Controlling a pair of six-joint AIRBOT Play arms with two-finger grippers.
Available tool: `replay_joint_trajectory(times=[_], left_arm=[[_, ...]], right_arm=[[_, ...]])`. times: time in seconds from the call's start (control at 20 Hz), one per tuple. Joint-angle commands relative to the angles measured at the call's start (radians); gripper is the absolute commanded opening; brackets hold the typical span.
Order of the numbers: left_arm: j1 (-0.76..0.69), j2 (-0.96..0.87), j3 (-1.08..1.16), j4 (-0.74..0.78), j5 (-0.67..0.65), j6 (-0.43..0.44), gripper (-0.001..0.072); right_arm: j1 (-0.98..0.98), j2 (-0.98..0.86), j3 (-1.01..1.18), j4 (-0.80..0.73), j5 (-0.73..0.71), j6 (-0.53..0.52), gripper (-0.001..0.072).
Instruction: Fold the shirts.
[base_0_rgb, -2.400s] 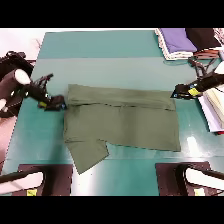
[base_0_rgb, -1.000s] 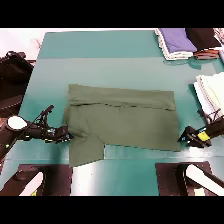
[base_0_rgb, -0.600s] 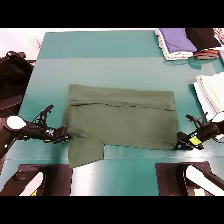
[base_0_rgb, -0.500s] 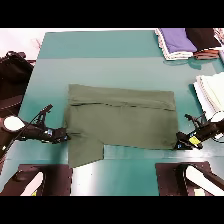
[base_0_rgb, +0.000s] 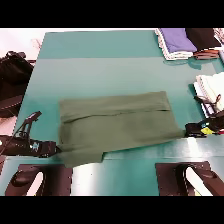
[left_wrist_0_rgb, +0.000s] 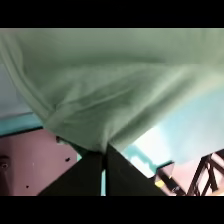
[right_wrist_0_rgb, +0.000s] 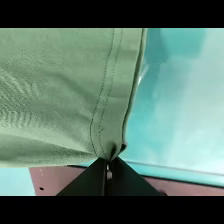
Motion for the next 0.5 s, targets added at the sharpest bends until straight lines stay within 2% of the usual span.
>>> replay_joint_trajectory(times=[0.0,0.15,0.25,0.45], left_arm=[[0.0,-0.065,0.089,0.0,0.103,0.016,0.002],[0.001,-0.277,0.182,0.001,0.254,0.103,0.0021],[0.0,-0.431,0.272,0.008,0.345,0.132,0.0023],[0.001,-0.663,0.409,0.008,0.423,0.183,0.0024]], right_arm=[[0.058,0.027,0.108,-0.033,0.004,0.027,0.0018],[0.12,-0.103,0.211,-0.033,-0.087,0.031,0.0018],[0.146,-0.225,0.289,-0.032,-0.146,0.038,0.0017],[0.165,-0.467,0.449,-0.017,-0.174,0.045,0.0018]])
